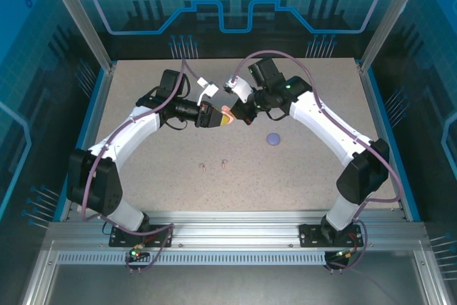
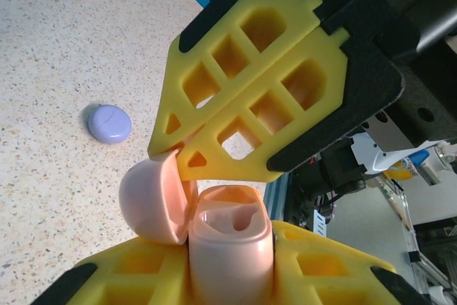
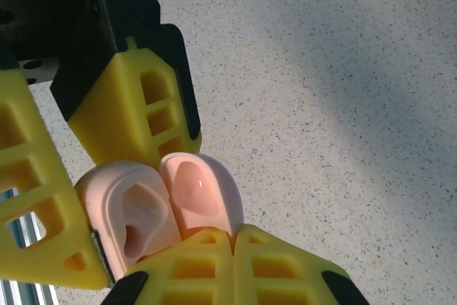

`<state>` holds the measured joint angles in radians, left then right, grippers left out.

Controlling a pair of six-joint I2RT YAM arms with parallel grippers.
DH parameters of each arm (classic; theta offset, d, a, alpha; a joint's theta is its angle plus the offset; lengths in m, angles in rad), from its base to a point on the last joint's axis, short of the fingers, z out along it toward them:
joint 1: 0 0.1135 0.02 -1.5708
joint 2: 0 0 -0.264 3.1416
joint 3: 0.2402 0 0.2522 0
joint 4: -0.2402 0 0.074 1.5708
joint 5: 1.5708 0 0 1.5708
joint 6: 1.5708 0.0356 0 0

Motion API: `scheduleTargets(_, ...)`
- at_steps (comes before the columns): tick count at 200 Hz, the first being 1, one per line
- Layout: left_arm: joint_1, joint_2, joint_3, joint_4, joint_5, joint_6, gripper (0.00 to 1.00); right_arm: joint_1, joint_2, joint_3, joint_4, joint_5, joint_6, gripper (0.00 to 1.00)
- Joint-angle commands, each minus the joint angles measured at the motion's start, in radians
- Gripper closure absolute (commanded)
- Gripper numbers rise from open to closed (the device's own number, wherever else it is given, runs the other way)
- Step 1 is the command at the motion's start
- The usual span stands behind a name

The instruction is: Insert the wireless bluetooth earbuds into the charging case

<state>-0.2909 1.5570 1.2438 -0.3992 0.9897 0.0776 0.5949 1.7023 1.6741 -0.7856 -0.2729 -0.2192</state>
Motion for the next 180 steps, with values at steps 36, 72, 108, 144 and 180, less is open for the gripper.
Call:
scheduleTargets(36,0.012,-0.039,-0.038,0.107,0.018,-0.034,0.94,0.012,0.013,0.042,-0.021,0.01,0.006,0.96)
scheduleTargets(72,0.02,-0.071,-0.1,0.204,0.009,-0.084,1.0,-0.007,-0.008,0.068,0.005,0.036,0.077,0.7)
scheduleTargets(108,0.052,-0.136,-0.203,0.364,-0.023,-0.171,1.0,-0.057,-0.078,0.044,0.042,-0.014,0.182,0.6)
scheduleTargets(144,0.096,-0.218,-0.316,0.545,-0.106,-0.27,1.0,-0.087,-0.157,-0.041,0.071,-0.041,0.302,0.52)
scheduleTargets(180,0.108,-0.319,-0.425,0.69,-0.277,-0.332,1.0,-0.071,-0.197,-0.161,0.116,-0.019,0.469,0.46)
